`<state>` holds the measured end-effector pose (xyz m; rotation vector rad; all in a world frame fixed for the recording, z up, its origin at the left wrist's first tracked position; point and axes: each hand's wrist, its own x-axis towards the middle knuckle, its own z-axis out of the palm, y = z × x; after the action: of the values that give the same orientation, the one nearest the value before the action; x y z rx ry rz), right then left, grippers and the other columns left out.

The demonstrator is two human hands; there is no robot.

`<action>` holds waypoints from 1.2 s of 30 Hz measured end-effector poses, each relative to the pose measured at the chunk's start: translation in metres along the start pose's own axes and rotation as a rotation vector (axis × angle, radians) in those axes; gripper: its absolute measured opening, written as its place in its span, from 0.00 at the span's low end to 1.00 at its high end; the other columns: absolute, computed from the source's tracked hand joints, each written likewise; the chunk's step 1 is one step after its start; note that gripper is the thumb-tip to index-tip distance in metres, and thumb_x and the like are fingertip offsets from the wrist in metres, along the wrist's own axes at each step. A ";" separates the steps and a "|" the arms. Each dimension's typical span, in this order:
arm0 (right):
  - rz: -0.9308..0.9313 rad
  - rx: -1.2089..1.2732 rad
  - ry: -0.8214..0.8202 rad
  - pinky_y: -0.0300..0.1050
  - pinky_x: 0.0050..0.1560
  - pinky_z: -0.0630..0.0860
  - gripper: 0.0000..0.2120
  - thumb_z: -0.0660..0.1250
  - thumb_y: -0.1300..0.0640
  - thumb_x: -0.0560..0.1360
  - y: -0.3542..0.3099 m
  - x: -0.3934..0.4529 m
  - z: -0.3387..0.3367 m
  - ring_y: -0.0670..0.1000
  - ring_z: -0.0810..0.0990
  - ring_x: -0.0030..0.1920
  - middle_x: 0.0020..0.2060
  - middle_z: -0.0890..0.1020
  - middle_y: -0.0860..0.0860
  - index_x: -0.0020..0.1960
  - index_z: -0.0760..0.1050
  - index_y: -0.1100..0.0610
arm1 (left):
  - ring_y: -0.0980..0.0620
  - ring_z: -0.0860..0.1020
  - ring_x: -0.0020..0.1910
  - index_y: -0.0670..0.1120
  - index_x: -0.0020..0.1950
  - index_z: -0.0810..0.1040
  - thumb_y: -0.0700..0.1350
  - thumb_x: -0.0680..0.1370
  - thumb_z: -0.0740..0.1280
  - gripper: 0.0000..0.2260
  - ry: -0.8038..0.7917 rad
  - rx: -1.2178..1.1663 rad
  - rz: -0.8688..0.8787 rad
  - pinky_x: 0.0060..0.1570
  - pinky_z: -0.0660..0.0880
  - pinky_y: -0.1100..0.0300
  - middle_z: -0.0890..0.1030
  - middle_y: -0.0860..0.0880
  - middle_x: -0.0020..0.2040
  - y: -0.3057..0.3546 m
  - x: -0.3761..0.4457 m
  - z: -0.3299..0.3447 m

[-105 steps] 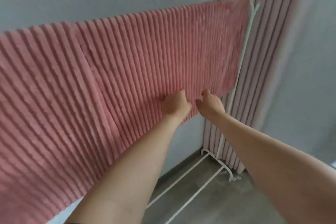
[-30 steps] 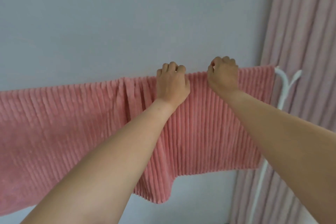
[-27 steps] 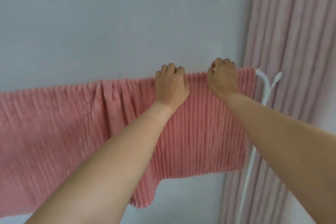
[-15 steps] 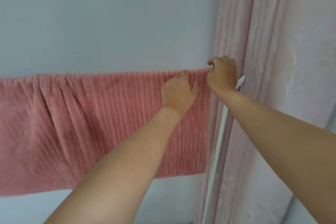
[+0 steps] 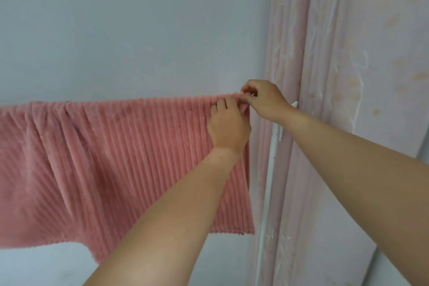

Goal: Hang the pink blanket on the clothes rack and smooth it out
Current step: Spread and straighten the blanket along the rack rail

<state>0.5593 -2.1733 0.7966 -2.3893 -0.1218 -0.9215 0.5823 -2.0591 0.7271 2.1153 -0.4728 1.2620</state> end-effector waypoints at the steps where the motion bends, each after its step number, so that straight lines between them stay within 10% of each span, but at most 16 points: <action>1: 0.009 0.017 0.038 0.34 0.43 0.73 0.03 0.69 0.59 0.76 -0.001 0.002 -0.003 0.46 0.78 0.42 0.39 0.82 0.47 0.46 0.81 0.57 | 0.44 0.78 0.42 0.42 0.50 0.76 0.49 0.77 0.60 0.12 -0.010 -0.064 0.014 0.35 0.76 0.50 0.81 0.45 0.43 -0.002 0.003 -0.004; 13: 0.306 -0.307 0.307 0.45 0.38 0.65 0.13 0.57 0.52 0.79 -0.018 0.005 -0.018 0.57 0.73 0.40 0.40 0.77 0.55 0.42 0.73 0.59 | 0.46 0.80 0.34 0.43 0.50 0.75 0.46 0.82 0.60 0.08 -0.006 -0.377 0.008 0.38 0.76 0.48 0.82 0.48 0.36 0.029 0.024 -0.023; 19: 0.769 0.442 -0.122 0.43 0.34 0.77 0.24 0.62 0.42 0.78 -0.037 -0.009 -0.039 0.54 0.79 0.30 0.28 0.82 0.56 0.41 0.79 0.64 | 0.46 0.78 0.38 0.44 0.46 0.72 0.46 0.80 0.56 0.09 -0.091 -0.441 0.120 0.37 0.75 0.46 0.80 0.48 0.39 0.020 0.028 -0.019; 24: 0.733 0.646 0.086 0.40 0.28 0.77 0.03 0.73 0.64 0.72 -0.035 0.001 -0.023 0.50 0.79 0.28 0.30 0.80 0.54 0.40 0.80 0.60 | 0.44 0.80 0.45 0.41 0.53 0.79 0.41 0.76 0.61 0.10 -0.107 -0.376 0.334 0.42 0.76 0.49 0.82 0.45 0.46 0.011 0.014 -0.019; 31: 0.599 0.647 0.495 0.39 0.33 0.77 0.02 0.70 0.65 0.76 -0.005 -0.003 -0.041 0.49 0.78 0.32 0.32 0.80 0.51 0.45 0.81 0.60 | 0.41 0.76 0.49 0.44 0.49 0.82 0.47 0.75 0.62 0.12 0.026 -0.192 0.354 0.49 0.71 0.48 0.80 0.43 0.48 0.016 0.021 -0.014; 36: 0.607 0.298 0.466 0.37 0.33 0.73 0.07 0.69 0.62 0.76 0.025 -0.021 -0.037 0.47 0.77 0.34 0.33 0.79 0.52 0.40 0.80 0.61 | 0.40 0.76 0.62 0.46 0.61 0.81 0.46 0.77 0.59 0.17 -0.079 -0.058 0.276 0.70 0.64 0.38 0.81 0.42 0.57 0.022 0.016 -0.004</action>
<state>0.5284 -2.2117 0.7934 -1.7229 0.5713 -1.0322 0.5745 -2.0729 0.7503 2.1092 -0.8503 1.2986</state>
